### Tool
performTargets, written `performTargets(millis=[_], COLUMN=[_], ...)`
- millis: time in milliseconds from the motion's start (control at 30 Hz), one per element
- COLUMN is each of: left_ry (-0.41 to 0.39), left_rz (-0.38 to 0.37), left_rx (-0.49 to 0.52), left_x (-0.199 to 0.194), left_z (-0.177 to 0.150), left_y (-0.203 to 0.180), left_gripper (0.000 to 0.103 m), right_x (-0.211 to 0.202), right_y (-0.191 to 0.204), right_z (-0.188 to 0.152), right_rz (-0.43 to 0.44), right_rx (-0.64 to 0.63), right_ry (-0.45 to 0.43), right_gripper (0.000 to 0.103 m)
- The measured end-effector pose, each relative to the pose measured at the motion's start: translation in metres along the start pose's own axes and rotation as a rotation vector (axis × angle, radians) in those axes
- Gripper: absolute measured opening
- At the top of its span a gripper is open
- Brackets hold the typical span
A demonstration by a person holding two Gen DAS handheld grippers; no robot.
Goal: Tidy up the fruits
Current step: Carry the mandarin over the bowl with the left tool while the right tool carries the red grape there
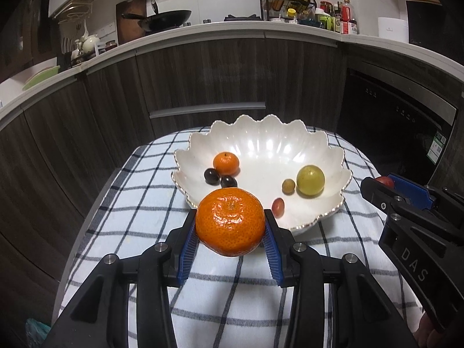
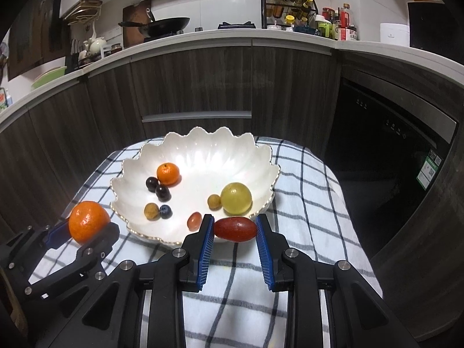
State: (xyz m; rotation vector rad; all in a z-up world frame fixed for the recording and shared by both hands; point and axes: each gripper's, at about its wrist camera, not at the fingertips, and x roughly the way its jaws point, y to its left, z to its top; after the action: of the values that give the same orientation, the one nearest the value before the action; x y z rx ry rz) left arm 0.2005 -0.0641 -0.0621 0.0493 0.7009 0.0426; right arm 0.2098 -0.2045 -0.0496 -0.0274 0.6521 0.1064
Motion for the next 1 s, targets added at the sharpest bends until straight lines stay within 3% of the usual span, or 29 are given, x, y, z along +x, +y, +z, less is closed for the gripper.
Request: performTargets(millis=[1000], left_ry=[-0.012], left_rz=[0.024], left_rx=[-0.026], left_x=[0.043], left_z=[0.055], left_y=[0.016], left_gripper=[0.042], right_x=[0.043], right_y=[-0.002], right_z=[0.055], right_rz=[-0.016], right_rx=[0.008], right_ry=[-0.01], right_gripper=[0.031])
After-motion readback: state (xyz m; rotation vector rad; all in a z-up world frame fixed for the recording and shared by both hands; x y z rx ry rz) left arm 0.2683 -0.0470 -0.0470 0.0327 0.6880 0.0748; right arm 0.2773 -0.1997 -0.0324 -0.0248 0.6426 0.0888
